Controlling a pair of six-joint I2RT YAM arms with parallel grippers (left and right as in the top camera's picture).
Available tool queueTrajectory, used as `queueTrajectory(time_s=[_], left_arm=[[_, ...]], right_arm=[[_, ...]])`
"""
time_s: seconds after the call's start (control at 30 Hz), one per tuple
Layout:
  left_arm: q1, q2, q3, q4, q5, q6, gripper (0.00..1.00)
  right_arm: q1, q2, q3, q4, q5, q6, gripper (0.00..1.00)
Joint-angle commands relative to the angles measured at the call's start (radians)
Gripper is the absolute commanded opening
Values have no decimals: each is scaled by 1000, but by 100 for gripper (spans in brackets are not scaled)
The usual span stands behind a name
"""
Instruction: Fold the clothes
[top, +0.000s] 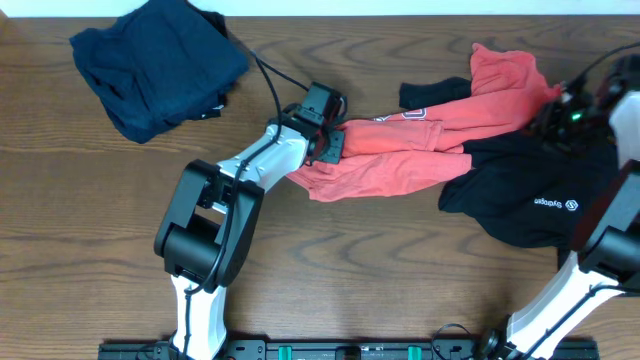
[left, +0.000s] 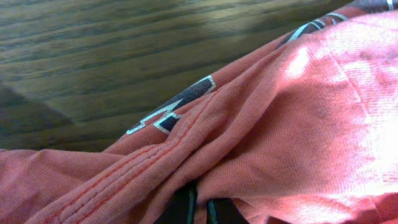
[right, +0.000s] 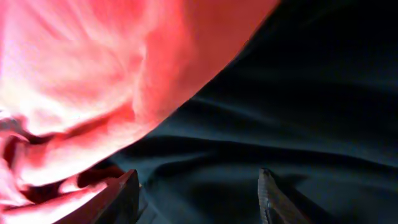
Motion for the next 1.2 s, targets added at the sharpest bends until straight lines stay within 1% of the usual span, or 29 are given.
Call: queueTrajectory(time_s=[0.0,0.13,0.23,0.37,0.5,0.67,0.77,0.93,1.03,1.17], left_arm=[[22,78,-29,-32,-42,-25,6],[22,78,-29,-34,-42,-25,6],[22,78,-29,-33,-42,-25,6],[22,78,-29,-33,-42,-25,6],[22,78,-29,-35,-42,-25,6],[22,78,-29,-36,-42,-25,6],[22,78,-29,-36,-42,-25,6],[22,78,-29,-36,-42,-25,6],[22,78,-29,-35,-42,-25,6],[22,78,-29,-35,-42,-25,6]], right_arm=[[54,9,-95,58,20,-18,59],[81,9,-211,180,23,-18,57],[82,9,-284,275,78,2,54],[82,9,-349,387,228,43,51],[73,13,-385,513,438,100,51],[32,26,-385,674,570,99,50],[-13,27,-383,782,594,40,49],[-115,27,-369,865,596,19,49],[-183,27,-350,887,579,18,49],[-248,27,-300,868,563,3,50]])
